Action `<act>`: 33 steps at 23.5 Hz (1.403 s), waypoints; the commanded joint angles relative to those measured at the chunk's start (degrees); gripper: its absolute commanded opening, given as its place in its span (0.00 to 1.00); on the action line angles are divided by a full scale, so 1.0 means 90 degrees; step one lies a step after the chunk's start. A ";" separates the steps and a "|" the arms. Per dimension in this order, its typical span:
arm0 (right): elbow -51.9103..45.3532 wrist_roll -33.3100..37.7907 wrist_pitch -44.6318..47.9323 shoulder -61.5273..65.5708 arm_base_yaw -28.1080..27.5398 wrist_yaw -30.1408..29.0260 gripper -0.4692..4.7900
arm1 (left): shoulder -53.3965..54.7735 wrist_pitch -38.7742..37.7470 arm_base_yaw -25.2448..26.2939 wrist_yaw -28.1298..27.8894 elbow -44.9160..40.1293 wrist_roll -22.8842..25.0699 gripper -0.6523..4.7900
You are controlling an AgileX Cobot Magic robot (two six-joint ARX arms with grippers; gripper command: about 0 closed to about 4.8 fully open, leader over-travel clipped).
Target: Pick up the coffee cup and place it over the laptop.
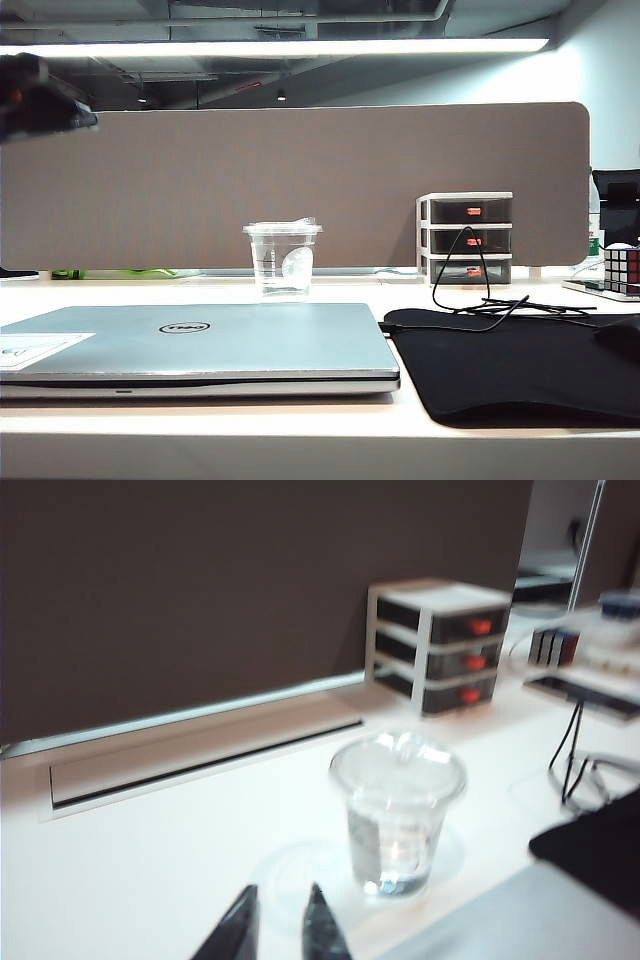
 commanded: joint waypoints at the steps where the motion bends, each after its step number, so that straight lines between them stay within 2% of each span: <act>1: -0.0041 -0.0019 0.0070 0.0000 0.0005 0.0027 0.08 | 0.0532 0.0418 0.0005 0.0012 0.0056 0.0253 0.28; 3: -0.0041 -0.0019 0.0068 0.0002 0.0005 0.0027 0.08 | 0.1069 0.0903 0.0005 0.0007 0.0058 0.0255 0.35; 6: -0.0041 -0.0017 0.0066 0.0000 0.0002 0.0027 0.08 | 0.1897 0.1620 0.0005 0.0010 0.0160 0.0274 0.36; 9: -0.0041 -0.0017 0.0036 0.0000 0.0000 0.0027 0.08 | 0.2040 0.1836 -0.0002 0.0308 0.0211 0.0202 0.36; 12: -0.0041 -0.0015 0.0012 0.0000 0.0002 0.0024 0.08 | 0.2140 0.2057 -0.0187 -0.0114 0.0398 0.0279 0.36; 13: -0.0041 -0.0015 0.0015 0.0000 0.0002 0.0024 0.08 | 0.2232 0.2042 -0.0185 0.0119 0.0549 0.0287 0.39; 14: -0.0041 -0.0015 0.0010 0.0000 0.0000 0.0027 0.08 | 0.2543 0.2033 -0.0175 0.0663 0.0923 0.0282 0.57; 15: -0.0041 -0.0015 0.0005 0.0000 0.0002 0.0024 0.08 | 0.2764 0.2018 -0.0177 0.0799 0.1154 0.0277 0.69; 16: -0.0041 -0.0015 0.0002 0.0000 0.0002 0.0000 0.08 | 0.3118 0.2016 -0.0185 0.0993 0.1525 0.0272 0.88; 17: -0.0041 -0.0015 -0.0005 0.0000 0.0002 0.0000 0.08 | 0.3317 0.2016 -0.0185 0.1129 0.1749 0.0197 0.97; 18: -0.0041 -0.0015 -0.0034 0.0000 0.0000 0.0002 0.08 | 0.3548 0.2018 -0.0185 0.1290 0.2023 -0.0005 1.00; 24: -0.0041 -0.0017 -0.0121 0.0000 0.0000 0.0002 0.08 | 0.4350 0.1780 -0.0228 0.2249 0.2973 -0.0039 1.00; 30: -0.0041 -0.0017 -0.0121 0.0000 0.0002 0.0002 0.08 | 0.4879 0.1464 -0.0228 0.2708 0.3572 -0.0036 1.00; 33: -0.0041 -0.0017 -0.0121 0.0000 0.0000 0.0002 0.08 | 0.5251 0.0996 -0.0228 0.2812 0.4036 -0.0032 1.00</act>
